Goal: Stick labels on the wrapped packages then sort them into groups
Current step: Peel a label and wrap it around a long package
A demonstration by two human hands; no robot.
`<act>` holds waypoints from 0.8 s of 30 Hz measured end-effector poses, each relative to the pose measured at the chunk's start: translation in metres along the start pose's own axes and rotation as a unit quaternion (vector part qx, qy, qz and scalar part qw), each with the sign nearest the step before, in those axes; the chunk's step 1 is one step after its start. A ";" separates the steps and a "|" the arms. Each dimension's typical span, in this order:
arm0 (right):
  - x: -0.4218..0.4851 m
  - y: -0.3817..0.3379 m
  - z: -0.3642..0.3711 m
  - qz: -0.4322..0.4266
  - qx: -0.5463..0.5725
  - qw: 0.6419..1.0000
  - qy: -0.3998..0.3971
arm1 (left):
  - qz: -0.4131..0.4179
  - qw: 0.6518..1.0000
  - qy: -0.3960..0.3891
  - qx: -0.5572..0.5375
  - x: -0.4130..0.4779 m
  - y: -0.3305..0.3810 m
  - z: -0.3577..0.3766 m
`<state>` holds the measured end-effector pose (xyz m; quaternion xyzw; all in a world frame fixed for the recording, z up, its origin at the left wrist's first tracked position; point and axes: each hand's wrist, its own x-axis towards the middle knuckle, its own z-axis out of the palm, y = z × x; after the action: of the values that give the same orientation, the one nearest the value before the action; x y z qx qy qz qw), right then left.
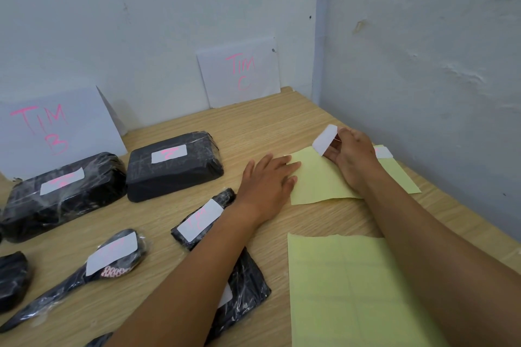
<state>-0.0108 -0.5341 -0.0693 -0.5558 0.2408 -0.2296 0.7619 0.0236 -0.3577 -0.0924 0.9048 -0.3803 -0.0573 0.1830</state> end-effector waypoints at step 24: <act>-0.059 -0.006 0.032 -0.373 -0.397 0.834 -0.091 | -0.146 0.825 0.138 -0.528 -0.007 0.049 -0.056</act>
<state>-0.0372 -0.4765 -0.0483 -0.8766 0.0151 -0.3292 0.3506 -0.0004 -0.3680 -0.0228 0.7132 -0.1258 -0.1503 0.6730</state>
